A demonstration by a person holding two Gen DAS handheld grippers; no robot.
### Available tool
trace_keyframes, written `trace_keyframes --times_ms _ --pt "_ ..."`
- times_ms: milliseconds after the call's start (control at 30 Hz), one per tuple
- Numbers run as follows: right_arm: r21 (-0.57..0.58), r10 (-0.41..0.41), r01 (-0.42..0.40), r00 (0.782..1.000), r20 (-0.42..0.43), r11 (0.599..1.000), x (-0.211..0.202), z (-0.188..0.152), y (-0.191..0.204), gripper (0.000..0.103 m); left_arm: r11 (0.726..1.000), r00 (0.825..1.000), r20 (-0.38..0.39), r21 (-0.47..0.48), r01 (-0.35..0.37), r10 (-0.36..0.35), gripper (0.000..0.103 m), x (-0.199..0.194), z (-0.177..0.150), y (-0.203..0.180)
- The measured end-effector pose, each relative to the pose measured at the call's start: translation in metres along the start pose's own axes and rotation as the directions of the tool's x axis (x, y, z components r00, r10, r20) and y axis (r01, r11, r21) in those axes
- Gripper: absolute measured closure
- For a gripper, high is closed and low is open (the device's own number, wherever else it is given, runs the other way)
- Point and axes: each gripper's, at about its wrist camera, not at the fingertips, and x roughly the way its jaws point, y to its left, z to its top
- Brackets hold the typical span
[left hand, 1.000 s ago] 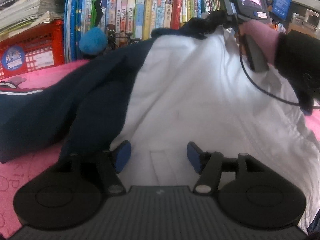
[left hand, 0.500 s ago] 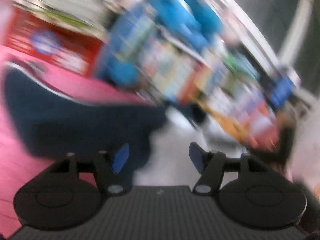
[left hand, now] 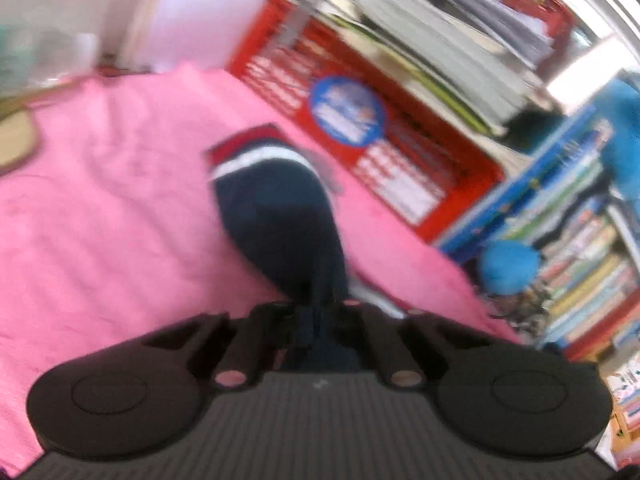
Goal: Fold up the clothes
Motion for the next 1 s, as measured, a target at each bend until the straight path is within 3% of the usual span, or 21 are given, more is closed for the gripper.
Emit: trace_keyframes --times_ms 100,133,167,200,233,333,467,533,567,667,767,833,900,967,1000 --pt "0.042 -0.038 0.037 0.999 0.022 0.998 -0.01 -0.002 -0.015 0.024 0.976 0.993 0.012 0.186 0.114 -0.118 0.101 -0.017 -0.017 -0.047" --pt "0.059 -0.05 0.048 0.998 0.032 0.997 -0.014 -0.002 -0.02 0.024 0.951 0.987 0.009 0.269 0.152 -0.16 0.101 -0.024 -0.025 -0.065" --pt "0.084 -0.06 0.056 0.997 0.046 0.995 -0.019 -0.002 -0.026 0.024 0.903 0.977 -0.015 0.378 0.203 -0.213 0.101 -0.031 -0.039 -0.086" --pt "0.111 -0.069 0.062 0.996 0.057 0.992 -0.023 -0.001 -0.032 0.024 0.833 0.963 -0.065 0.488 0.261 -0.263 0.101 -0.039 -0.059 -0.106" --pt "0.145 -0.077 0.067 0.995 0.066 0.987 -0.026 0.0 -0.039 0.024 0.744 0.945 -0.123 0.588 0.317 -0.304 0.1 -0.047 -0.08 -0.124" --pt "0.226 -0.073 0.053 0.994 0.079 0.973 -0.03 0.001 -0.056 0.024 0.445 0.904 -0.311 0.792 0.417 -0.294 0.091 -0.06 -0.156 -0.163" --pt "0.255 0.082 -0.109 0.99 0.115 0.961 -0.034 0.013 -0.057 0.019 0.231 0.877 -0.386 0.861 0.454 -0.285 0.085 -0.084 -0.213 -0.17" --pt "0.17 0.167 -0.186 0.979 0.119 0.968 -0.033 0.028 -0.04 0.011 0.122 0.864 -0.421 0.876 0.466 -0.275 0.085 -0.095 -0.241 -0.172" --pt "0.119 0.207 -0.22 0.972 0.115 0.968 -0.032 0.035 -0.029 0.01 0.111 0.868 -0.415 0.883 0.457 -0.271 0.085 -0.098 -0.247 -0.172" --pt "-0.023 0.315 -0.314 0.945 0.084 0.949 -0.026 0.045 0.009 0.003 0.116 0.87 -0.411 0.884 0.454 -0.271 0.084 -0.099 -0.248 -0.17" --pt "-0.086 0.383 -0.381 0.924 0.004 0.921 -0.009 0.046 0.035 0.004 0.122 0.872 -0.408 0.884 0.452 -0.271 0.08 -0.1 -0.249 -0.169" --pt "-0.084 0.404 -0.405 0.914 -0.03 0.911 0.002 0.045 0.04 0.005 0.111 0.876 -0.399 0.891 0.44 -0.27 0.08 -0.102 -0.253 -0.168" --pt "-0.077 0.403 -0.405 0.914 -0.048 0.911 0.01 0.044 0.042 0.016 0.106 0.878 -0.393 0.895 0.434 -0.273 0.08 -0.104 -0.256 -0.168" --pt "-0.06 0.33 -0.334 0.942 -0.06 0.941 0.015 0.042 0.038 0.064 0.106 0.876 -0.396 0.893 0.437 -0.276 0.08 -0.106 -0.256 -0.167" --pt "-0.041 0.288 -0.291 0.955 -0.065 0.956 0.019 0.042 0.033 0.069 0.107 0.87 -0.405 0.888 0.447 -0.281 0.08 -0.107 -0.255 -0.167"
